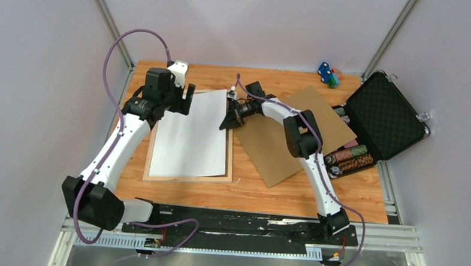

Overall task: Put the photo into the frame
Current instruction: Turn over the photo from the photo frame.

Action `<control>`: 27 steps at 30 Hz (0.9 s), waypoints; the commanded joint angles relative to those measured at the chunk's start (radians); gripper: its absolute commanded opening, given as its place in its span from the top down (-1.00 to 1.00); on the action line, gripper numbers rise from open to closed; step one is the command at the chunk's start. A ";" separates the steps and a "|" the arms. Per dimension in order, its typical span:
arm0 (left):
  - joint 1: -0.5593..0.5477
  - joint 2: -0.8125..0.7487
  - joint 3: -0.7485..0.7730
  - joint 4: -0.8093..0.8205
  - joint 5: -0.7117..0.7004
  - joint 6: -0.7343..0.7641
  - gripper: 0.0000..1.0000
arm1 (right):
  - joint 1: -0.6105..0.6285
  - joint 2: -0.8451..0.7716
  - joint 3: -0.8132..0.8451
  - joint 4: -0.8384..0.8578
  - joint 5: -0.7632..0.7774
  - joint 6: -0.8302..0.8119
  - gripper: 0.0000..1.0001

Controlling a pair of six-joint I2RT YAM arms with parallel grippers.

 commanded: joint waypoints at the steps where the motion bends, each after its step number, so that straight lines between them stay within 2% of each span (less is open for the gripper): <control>1: 0.008 -0.010 -0.004 0.036 -0.005 0.013 -0.73 | -0.002 0.021 0.037 -0.024 0.005 -0.048 1.00; 15: 0.009 -0.030 -0.019 0.045 0.005 0.013 -0.73 | -0.001 0.004 0.026 -0.021 0.074 -0.058 1.00; 27: 0.011 -0.047 -0.026 0.045 0.007 0.012 -0.73 | -0.002 -0.066 -0.103 0.087 0.134 0.002 1.00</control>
